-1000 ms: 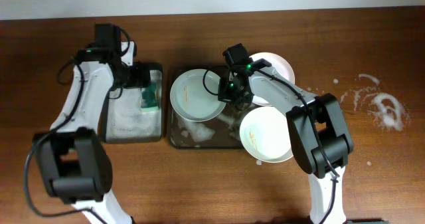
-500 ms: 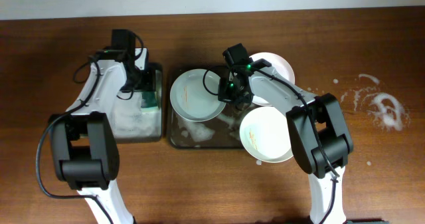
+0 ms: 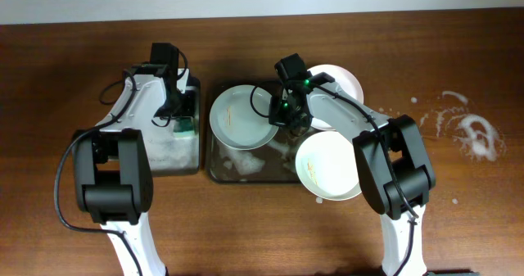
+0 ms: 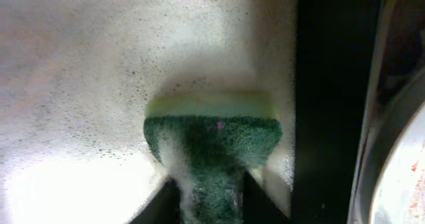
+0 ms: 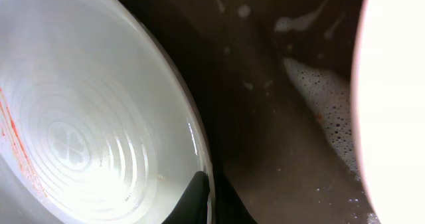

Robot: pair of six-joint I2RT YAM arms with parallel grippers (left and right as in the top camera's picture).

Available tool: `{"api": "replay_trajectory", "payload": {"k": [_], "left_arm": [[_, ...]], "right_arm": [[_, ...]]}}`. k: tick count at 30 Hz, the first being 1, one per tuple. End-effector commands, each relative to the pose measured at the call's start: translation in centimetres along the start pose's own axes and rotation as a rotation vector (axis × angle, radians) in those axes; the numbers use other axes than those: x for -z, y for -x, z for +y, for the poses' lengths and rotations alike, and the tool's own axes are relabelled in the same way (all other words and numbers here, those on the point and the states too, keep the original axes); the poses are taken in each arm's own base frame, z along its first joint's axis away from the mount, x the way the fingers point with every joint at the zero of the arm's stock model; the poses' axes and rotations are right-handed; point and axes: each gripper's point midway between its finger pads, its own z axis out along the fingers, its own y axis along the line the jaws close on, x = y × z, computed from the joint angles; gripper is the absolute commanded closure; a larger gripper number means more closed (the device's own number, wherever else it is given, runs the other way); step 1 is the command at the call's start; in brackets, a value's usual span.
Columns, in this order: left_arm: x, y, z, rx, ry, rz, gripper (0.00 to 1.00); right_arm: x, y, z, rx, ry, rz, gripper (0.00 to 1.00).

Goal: Clean dirty plates on tray and stack at the side
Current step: 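Grasp the green-yellow sponge with the left gripper and lift it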

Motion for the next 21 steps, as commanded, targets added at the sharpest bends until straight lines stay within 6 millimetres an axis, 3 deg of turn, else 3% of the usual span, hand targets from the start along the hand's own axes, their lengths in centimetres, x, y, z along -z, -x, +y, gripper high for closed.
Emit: {"api": "replay_trajectory", "payload": {"k": [1,4,9,11,16,21], "left_arm": [[-0.4,-0.4,0.5,-0.003,0.025,0.012,0.89],[-0.4,-0.3,0.5,-0.003,0.024,0.009,0.98],[-0.6,-1.2,0.4,0.001,0.020,0.034,0.99],[0.9,-0.4,0.2,0.001,0.006,0.026,0.99],[7.3,2.4,0.2,-0.004,0.007,-0.044,0.99],[10.8,2.5,0.5,-0.002,0.027,-0.086,0.99]], "right_arm": [[-1.8,-1.6,-2.0,-0.003,-0.078,0.046,0.94],[-1.8,-1.6,-2.0,-0.003,-0.078,0.046,0.94],[-1.8,-1.6,-2.0,-0.003,-0.078,0.046,0.94],[-1.8,-1.6,-2.0,-0.003,-0.078,0.046,0.94],[-1.8,-1.6,-2.0,-0.003,-0.077,0.045,0.94],[-1.8,-1.4,-1.9,-0.002,-0.074,0.041,0.95]]}}
